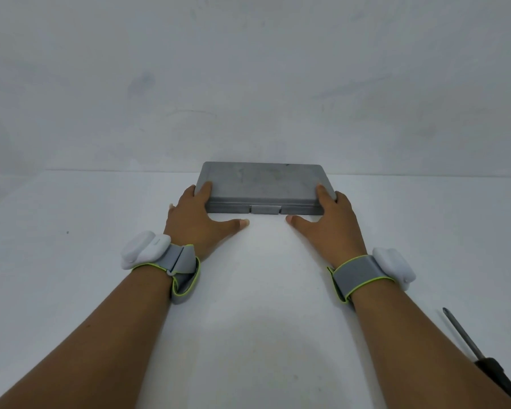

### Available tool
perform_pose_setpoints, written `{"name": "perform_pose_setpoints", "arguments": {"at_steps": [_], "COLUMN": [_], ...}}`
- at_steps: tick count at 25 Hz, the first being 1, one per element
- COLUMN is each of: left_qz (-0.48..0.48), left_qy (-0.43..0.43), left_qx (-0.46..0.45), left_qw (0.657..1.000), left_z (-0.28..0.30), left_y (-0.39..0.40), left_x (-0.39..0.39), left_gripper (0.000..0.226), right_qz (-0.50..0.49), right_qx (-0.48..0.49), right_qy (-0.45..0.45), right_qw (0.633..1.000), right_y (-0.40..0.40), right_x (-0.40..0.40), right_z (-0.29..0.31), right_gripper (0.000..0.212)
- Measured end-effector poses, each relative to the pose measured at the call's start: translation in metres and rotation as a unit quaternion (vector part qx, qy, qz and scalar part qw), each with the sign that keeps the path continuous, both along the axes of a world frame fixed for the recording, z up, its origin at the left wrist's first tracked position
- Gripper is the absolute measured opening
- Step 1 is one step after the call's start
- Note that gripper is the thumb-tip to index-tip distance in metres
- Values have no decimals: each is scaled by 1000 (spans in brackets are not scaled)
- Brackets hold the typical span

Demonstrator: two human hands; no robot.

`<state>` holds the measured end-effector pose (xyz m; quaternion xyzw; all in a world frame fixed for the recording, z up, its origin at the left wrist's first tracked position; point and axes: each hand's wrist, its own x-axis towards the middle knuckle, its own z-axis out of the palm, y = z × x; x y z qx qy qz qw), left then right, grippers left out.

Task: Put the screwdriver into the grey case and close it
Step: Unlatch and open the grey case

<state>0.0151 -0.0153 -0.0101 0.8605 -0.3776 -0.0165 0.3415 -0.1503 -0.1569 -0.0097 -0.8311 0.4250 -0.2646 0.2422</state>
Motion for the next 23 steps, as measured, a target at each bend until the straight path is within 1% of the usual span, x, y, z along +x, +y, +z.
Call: {"name": "perform_pose_setpoints", "arguments": {"at_steps": [3,7,8,10,12,15,18,20,23], "left_qz": [6,6,1,-5,-2,13,32,47,57], "left_qy": [-9,-21,-22,-12,-1,1,-19,-27,-27], "left_qx": [-18,-61,-62,-33,-15,-51,-59,-60,-68], "left_qw": [1000,998,998,999,1000,999,998,997,996], "left_z": [2,2,2,1,1,2,2,2,0], "left_y": [0,1,1,2,1,0,0,-1,-1], "left_x": [0,3,4,3,2,4,6,8,10], "left_gripper": [93,81,83,93,94,82,71,67,67], "right_qz": [1,-11,-10,-1,8,4,0,0,1], "right_qx": [-8,8,14,21,18,6,2,3,2], "right_qy": [-15,-58,-64,-50,-27,-33,-46,-51,-56], "right_qw": [1000,998,998,999,999,999,999,999,998], "right_y": [1,0,-1,-1,-1,-1,0,0,0], "right_x": [1,0,-1,0,1,1,0,0,-1], "right_z": [1,2,2,1,1,2,3,3,3], "right_gripper": [77,70,71,78,79,72,70,70,70]}}
